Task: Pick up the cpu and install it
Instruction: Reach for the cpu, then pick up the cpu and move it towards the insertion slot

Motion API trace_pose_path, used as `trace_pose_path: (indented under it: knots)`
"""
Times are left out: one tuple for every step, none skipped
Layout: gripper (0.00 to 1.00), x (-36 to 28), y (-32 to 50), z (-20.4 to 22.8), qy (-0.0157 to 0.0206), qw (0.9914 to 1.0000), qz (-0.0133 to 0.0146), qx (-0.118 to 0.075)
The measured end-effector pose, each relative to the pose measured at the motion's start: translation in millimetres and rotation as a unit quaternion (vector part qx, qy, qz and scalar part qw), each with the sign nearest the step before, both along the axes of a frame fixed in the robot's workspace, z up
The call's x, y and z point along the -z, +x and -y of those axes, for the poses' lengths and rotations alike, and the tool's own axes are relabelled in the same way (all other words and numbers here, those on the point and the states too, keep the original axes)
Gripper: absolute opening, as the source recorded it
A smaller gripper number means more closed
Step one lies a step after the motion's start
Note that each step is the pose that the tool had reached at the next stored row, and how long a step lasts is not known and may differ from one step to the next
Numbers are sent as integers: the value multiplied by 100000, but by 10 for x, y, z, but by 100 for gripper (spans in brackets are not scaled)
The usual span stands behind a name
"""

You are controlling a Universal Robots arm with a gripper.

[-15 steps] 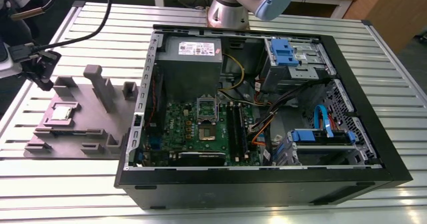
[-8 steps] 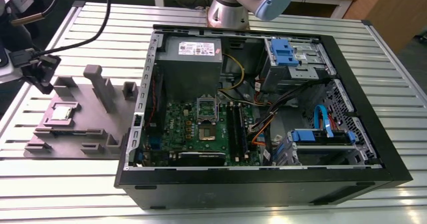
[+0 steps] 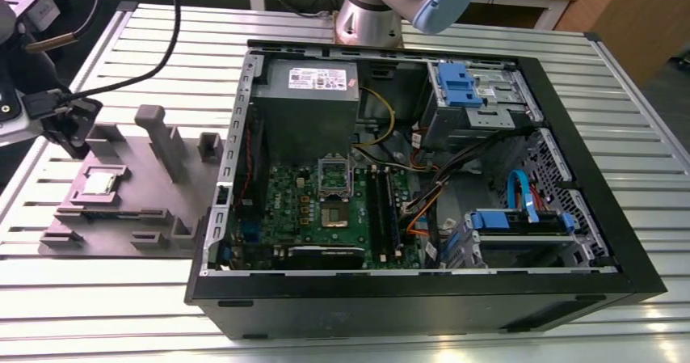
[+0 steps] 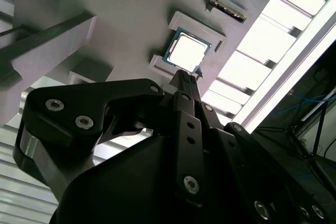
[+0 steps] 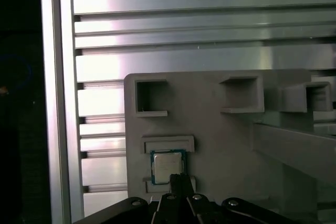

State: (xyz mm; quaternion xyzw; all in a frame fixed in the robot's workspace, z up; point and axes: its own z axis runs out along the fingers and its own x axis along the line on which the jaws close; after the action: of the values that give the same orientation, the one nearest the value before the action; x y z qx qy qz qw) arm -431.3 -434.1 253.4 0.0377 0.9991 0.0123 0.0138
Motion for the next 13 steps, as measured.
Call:
trace_pose_path:
  knots:
    - [10,2,0,0,-150,100000,0,3]
    - [10,5,0,0,-272,100000,-3,0]
    - [10,13,0,0,-269,100000,10,-25]
    - [10,22,-1,0,-271,100000,9,-132]
    - [10,30,-1,0,-279,99999,7,-355]
    - [10,37,-1,0,-291,99997,8,-682]
    - [10,40,-1,0,-299,99995,1,-989]
    - [10,42,-1,0,-304,99991,-6,-1270]
    - [10,46,-1,0,-300,99988,3,-1528]
    - [10,48,-1,0,-316,99985,2,-1729]
    - [10,48,-1,1,-352,99983,5,-1787]
    - [10,48,-1,1,-355,99983,6,-1793]
    - [10,49,-1,0,-388,99979,11,-2032]
